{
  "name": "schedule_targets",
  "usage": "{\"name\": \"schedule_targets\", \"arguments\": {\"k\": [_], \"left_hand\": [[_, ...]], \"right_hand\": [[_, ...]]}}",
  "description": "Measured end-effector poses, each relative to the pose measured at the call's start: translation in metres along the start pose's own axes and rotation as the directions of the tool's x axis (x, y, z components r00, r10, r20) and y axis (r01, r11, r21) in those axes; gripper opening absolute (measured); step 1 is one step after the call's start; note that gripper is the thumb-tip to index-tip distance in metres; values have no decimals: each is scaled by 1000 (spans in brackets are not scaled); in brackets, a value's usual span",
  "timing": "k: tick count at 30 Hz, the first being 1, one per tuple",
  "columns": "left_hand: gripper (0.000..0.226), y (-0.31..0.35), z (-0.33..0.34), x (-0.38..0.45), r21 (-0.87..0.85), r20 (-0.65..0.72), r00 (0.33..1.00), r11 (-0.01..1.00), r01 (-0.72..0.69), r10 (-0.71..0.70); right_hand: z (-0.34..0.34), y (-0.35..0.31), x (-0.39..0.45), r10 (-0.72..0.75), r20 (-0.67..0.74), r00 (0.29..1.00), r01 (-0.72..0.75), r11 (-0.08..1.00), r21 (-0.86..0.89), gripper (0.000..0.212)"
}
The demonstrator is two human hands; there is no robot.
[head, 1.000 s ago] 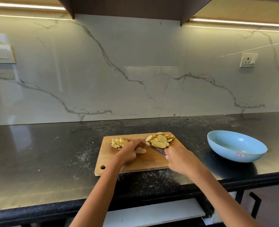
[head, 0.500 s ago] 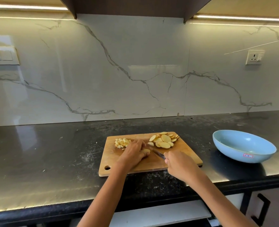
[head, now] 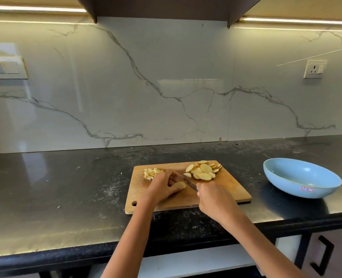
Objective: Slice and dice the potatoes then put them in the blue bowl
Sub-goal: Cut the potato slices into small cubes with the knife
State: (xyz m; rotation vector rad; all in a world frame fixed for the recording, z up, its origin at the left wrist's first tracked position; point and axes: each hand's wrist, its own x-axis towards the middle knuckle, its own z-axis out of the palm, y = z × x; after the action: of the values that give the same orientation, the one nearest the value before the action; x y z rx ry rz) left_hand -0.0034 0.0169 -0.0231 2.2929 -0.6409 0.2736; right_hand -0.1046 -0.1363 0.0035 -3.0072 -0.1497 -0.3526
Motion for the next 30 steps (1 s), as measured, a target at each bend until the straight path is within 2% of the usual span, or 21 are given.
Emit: {"name": "schedule_targets", "arguments": {"k": [6, 10, 13, 19, 30], "left_hand": [[35, -2, 2, 2, -27, -17, 1000, 1000, 12, -13], [35, -2, 2, 3, -52, -26, 999, 998, 38, -39], [31, -2, 2, 3, -60, -40, 998, 997, 40, -43], [31, 0, 2, 2, -66, -29, 998, 996, 52, -54], [36, 1, 1, 0, -39, -24, 998, 997, 65, -66]], "right_hand": [[-5, -13, 1, -12, 39, 999, 13, 1000, -16, 18], [-1, -26, -3, -73, -11, 997, 70, 983, -170, 19], [2, -33, 0, -132, -4, 991, 128, 971, -203, 21], [6, -28, -15, -138, 21, 990, 140, 977, -161, 21], [6, -24, -16, -8, -35, 999, 6, 998, -58, 22]]}}
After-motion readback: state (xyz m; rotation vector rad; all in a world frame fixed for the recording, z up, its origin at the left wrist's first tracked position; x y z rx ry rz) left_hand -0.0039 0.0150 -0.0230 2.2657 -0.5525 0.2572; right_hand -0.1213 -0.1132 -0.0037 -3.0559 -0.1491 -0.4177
